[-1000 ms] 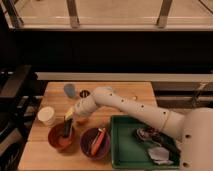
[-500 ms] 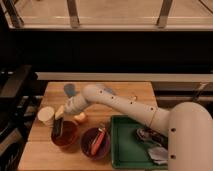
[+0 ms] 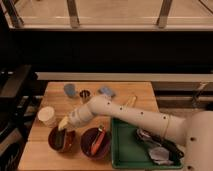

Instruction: Wipe red bowl with eraser

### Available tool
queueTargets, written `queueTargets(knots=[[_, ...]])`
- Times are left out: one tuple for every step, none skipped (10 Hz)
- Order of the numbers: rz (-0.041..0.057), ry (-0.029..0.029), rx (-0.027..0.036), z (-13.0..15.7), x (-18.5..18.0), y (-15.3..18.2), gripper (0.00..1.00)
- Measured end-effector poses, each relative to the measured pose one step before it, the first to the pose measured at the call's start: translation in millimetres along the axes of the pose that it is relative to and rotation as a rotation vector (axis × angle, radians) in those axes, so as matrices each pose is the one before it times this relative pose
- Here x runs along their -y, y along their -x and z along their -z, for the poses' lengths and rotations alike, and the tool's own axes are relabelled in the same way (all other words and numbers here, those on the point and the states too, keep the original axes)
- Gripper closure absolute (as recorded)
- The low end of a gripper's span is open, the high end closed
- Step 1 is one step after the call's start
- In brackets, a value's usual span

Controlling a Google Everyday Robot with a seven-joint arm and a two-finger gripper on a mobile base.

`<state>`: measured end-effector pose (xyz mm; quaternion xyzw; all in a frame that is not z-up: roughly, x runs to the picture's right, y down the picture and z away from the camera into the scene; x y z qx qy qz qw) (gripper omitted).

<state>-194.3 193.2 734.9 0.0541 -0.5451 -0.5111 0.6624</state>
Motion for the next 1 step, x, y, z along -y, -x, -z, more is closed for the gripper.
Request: queueTargets(knots=[[-0.01589, 0.00812, -0.01971, 13.30, -9.90, -0.74, 1.00]])
